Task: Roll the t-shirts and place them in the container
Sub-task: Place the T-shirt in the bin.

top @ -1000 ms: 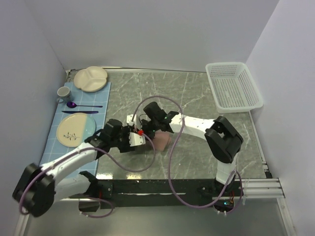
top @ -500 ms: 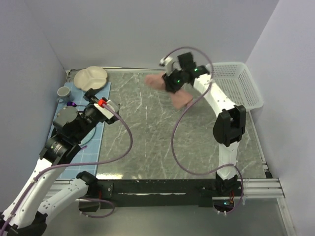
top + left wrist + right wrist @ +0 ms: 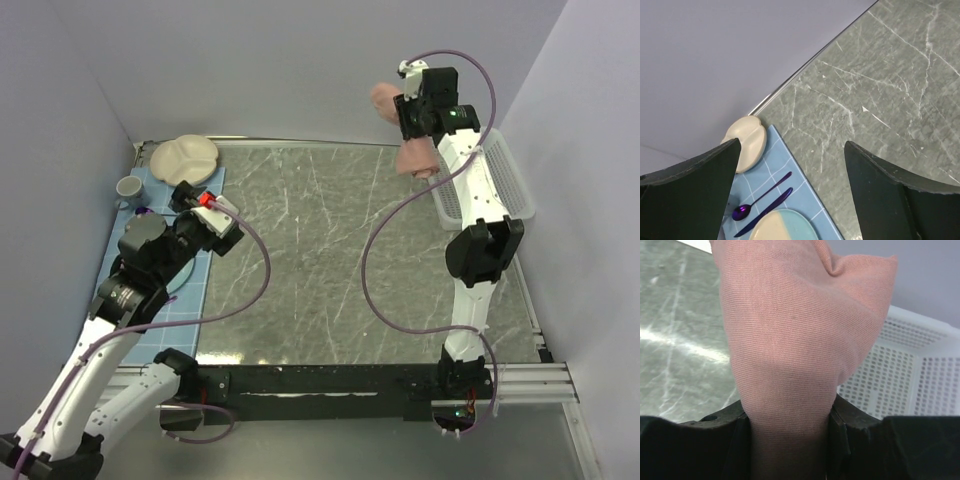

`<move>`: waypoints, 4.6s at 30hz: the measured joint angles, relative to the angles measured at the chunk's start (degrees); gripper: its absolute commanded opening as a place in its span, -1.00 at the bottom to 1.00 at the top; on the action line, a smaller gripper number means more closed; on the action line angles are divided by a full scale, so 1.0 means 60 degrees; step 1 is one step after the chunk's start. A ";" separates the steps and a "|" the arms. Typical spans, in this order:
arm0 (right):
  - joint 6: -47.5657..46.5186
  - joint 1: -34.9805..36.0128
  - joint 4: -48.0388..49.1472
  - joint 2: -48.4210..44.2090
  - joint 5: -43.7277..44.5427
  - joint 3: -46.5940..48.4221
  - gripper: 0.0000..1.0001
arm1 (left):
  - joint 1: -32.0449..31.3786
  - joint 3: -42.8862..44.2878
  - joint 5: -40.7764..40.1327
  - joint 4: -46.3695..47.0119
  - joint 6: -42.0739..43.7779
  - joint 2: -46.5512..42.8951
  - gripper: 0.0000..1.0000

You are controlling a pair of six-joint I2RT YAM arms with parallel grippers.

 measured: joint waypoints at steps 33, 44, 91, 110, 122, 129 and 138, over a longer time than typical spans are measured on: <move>-0.1249 -0.1220 0.3326 0.0889 0.2386 -0.3166 -1.00 | 0.0353 -0.0044 0.1140 0.0164 -0.0776 0.1770 0.81; -0.1923 -0.1293 0.4076 0.1490 0.3370 -0.3049 -1.00 | 0.0353 -0.0044 0.1461 0.0135 -0.0845 0.1858 0.81; -0.4954 -0.1909 0.6575 0.2612 0.5002 -0.4521 -1.00 | 0.0361 -0.0106 0.2040 0.0106 -0.1100 0.2375 0.81; -0.4411 -0.1224 0.5807 0.2561 0.3934 -0.4921 -0.94 | 0.0357 -0.0331 0.2193 0.0149 -0.1275 0.2397 0.81; -0.2605 -0.1337 0.4681 0.2557 0.2499 -0.4382 0.15 | 0.0317 -0.0331 0.2237 0.0215 -0.1315 0.2827 0.81; -0.1566 -0.1446 0.3938 0.2401 0.1315 -0.4102 0.87 | 0.0033 -0.0015 0.2772 0.0936 -0.1351 0.4131 0.76; -0.0601 -0.1541 0.3253 0.2240 -0.0051 -0.4029 1.00 | -0.0328 0.0525 0.2863 0.1647 -0.1785 0.5512 0.77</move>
